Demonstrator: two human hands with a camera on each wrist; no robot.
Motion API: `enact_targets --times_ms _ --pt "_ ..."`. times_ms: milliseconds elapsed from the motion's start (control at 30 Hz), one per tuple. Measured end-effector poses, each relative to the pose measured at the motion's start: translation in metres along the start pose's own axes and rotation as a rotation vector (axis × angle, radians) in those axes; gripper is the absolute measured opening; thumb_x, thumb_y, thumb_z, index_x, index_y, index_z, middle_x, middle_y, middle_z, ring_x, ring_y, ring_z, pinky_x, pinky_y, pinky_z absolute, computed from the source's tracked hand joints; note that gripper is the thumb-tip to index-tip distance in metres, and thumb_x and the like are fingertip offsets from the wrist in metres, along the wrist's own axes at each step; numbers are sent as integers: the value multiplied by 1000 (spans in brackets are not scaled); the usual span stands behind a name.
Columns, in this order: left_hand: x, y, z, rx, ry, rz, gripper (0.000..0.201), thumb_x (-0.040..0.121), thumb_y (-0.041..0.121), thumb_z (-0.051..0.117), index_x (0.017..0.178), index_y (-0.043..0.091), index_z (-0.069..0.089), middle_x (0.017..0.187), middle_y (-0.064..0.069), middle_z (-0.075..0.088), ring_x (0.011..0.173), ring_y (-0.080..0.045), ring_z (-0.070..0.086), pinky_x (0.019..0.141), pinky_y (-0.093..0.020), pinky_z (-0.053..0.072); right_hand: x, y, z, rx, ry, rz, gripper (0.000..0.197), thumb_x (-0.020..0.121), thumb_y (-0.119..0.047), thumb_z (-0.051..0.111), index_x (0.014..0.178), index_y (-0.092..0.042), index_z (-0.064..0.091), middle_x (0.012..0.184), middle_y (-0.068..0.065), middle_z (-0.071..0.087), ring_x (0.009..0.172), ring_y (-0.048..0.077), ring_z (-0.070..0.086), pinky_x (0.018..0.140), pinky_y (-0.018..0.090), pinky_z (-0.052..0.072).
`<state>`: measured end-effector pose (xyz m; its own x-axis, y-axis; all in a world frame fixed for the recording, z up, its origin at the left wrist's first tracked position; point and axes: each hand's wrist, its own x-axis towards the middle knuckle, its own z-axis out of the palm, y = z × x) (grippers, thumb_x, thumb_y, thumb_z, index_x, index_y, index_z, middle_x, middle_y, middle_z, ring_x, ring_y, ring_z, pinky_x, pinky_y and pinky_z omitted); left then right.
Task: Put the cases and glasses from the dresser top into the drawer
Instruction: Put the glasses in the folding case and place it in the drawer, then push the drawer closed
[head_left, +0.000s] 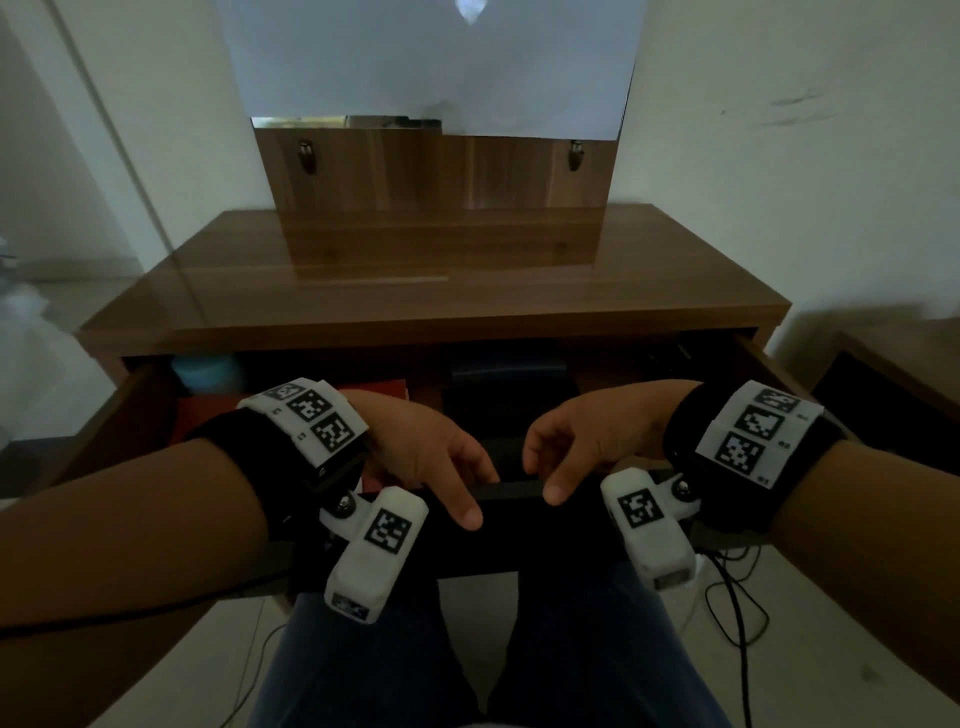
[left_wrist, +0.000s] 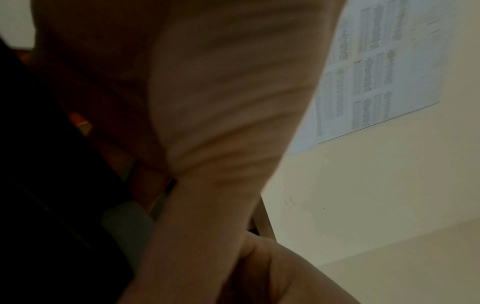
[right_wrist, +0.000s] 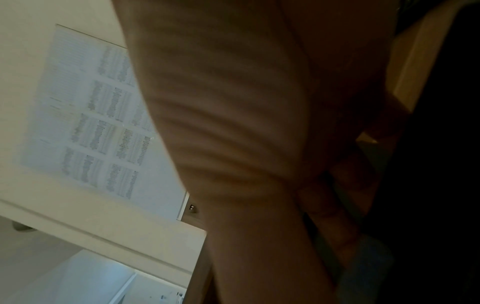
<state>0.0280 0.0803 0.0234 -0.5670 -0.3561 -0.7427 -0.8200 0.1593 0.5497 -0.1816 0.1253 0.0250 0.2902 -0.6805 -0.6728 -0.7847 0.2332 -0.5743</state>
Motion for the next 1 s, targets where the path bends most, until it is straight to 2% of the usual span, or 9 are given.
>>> enact_targets --times_ms 67,133,267,333,433,600,766,900,1000 --pt "1 -1 0 17 9 11 37 80 16 76 114 27 66 98 8 72 88 -8 69 72 -22 55 0 1 2 12 -30 -21 29 73 -13 79 97 -22 65 94 0 65 95 22 61 97 44 48" --pt "1 -2 0 13 20 18 34 80 16 76 110 30 67 96 10 73 89 -8 69 77 -24 54 0 1 3 -1 -38 -35 24 74 -13 79 93 -21 66 91 0 65 93 21 60 95 42 48" --pt "1 -3 0 -9 14 25 28 82 14 74 105 29 68 92 10 74 85 -7 70 75 -24 56 -1 -1 4 -5 -39 -52 16 76 -14 78 86 -21 67 86 0 65 90 23 59 93 41 47" --pt "2 -3 -1 -14 14 30 28 82 14 74 105 28 68 94 7 74 91 -11 69 86 -31 56 -1 -2 3 -4 -25 -54 15 76 -14 78 86 -21 67 84 0 66 89 22 60 92 40 48" --pt "3 -4 -4 -33 6 44 28 82 12 73 106 26 69 101 2 75 100 -19 68 101 -42 50 0 -2 1 7 -5 -58 15 76 -14 78 85 -21 68 82 -1 68 87 21 62 92 40 49" --pt "5 -10 -13 -83 64 64 27 79 15 77 103 25 73 109 -6 74 107 -26 67 105 -49 47 3 -4 -3 39 86 -70 14 75 -15 79 82 -20 68 75 -4 68 74 14 64 78 32 53" --pt "7 -10 -20 -131 206 70 27 79 17 77 104 25 74 110 -6 75 111 -29 67 105 -47 47 3 -7 -9 17 265 -86 16 73 -19 81 79 -20 66 72 -7 66 68 8 62 67 23 51" --pt "5 -6 -26 -50 371 64 24 77 27 78 99 34 72 106 3 75 107 -17 66 107 -38 43 6 -11 -10 27 411 -114 19 72 -21 82 81 -19 66 78 -5 63 75 10 59 69 24 47" --pt "6 -5 -28 -44 488 88 22 77 27 79 97 33 71 102 8 74 102 -12 66 97 -29 45 9 -13 -10 14 499 -153 20 72 -19 81 82 -20 64 79 -6 62 75 9 58 68 22 45"
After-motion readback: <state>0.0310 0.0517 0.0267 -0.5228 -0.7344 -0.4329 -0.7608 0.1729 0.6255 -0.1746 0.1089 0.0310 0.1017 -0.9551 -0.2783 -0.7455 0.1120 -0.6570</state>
